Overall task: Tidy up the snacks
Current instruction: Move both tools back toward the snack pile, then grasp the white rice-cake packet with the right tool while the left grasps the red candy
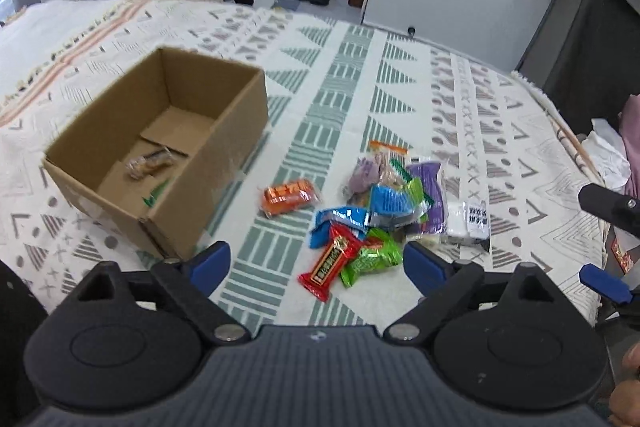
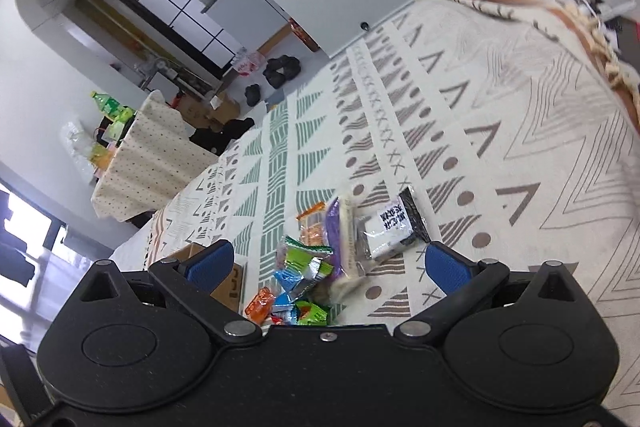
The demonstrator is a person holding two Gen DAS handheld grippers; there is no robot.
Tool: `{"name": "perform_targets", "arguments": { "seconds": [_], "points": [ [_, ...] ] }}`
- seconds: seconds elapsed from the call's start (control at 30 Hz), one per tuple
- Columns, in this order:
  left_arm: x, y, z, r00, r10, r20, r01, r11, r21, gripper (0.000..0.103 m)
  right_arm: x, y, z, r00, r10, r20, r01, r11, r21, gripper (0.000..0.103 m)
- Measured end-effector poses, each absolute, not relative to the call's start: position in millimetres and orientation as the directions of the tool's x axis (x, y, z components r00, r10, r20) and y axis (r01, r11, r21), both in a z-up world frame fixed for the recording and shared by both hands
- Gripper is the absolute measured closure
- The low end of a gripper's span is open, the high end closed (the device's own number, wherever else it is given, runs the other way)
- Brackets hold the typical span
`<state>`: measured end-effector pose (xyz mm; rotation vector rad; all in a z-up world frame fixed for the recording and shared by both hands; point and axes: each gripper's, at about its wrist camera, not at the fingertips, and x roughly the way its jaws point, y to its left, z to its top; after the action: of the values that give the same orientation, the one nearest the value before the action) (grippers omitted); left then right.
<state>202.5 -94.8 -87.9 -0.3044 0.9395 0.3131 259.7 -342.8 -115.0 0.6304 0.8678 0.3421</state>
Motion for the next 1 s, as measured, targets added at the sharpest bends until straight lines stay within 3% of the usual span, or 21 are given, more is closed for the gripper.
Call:
{"name": "perform_targets", "arguments": {
  "seconds": [0.13, 0.3, 0.43, 0.63, 0.83, 0.97, 1.0],
  "points": [
    [209.4, -92.3, -108.4, 0.533, 0.098, -0.840, -0.395, 0.907, -0.144, 0.019, 266.8, -344.6, -130.5, 0.596, 0.518, -0.614, 0.019, 0.755, 0.656, 0.000],
    [219.4, -84.8, -136.3, 0.502, 0.065, -0.863, -0.419, 0.890, -0.177, 0.039, 272.2, -341.3, -144.2, 0.581, 0.515, -0.630, 0.050, 0.750, 0.660, 0.001],
    [228.2, -82.2, -154.8, 0.489, 0.048, -0.871, -0.420, 0.888, -0.187, 0.045, 276.8, -335.8, -154.5, 0.566, 0.520, -0.639, 0.066, 0.745, 0.664, 0.002],
    [244.1, -80.1, -180.3, 0.487, 0.041, -0.872, -0.415, 0.890, -0.190, 0.046, 291.8, -327.7, -175.3, 0.530, 0.505, -0.681, 0.115, 0.753, 0.648, 0.016],
    [251.7, -75.5, -190.8, 0.491, 0.051, -0.869, -0.403, 0.898, -0.175, 0.059, 304.2, -318.4, -194.1, 0.498, 0.503, -0.707, 0.148, 0.754, 0.640, 0.028],
    [254.6, -72.1, -190.2, 0.482, 0.019, -0.876, -0.394, 0.898, -0.197, 0.083, 312.8, -309.8, -199.9, 0.491, 0.497, -0.715, 0.152, 0.760, 0.632, 0.029],
    [254.9, -69.5, -189.3, 0.476, 0.009, -0.879, -0.404, 0.890, -0.210, 0.083, 314.4, -308.1, -200.8, 0.493, 0.494, -0.717, 0.153, 0.762, 0.630, 0.030]
  ]
}}
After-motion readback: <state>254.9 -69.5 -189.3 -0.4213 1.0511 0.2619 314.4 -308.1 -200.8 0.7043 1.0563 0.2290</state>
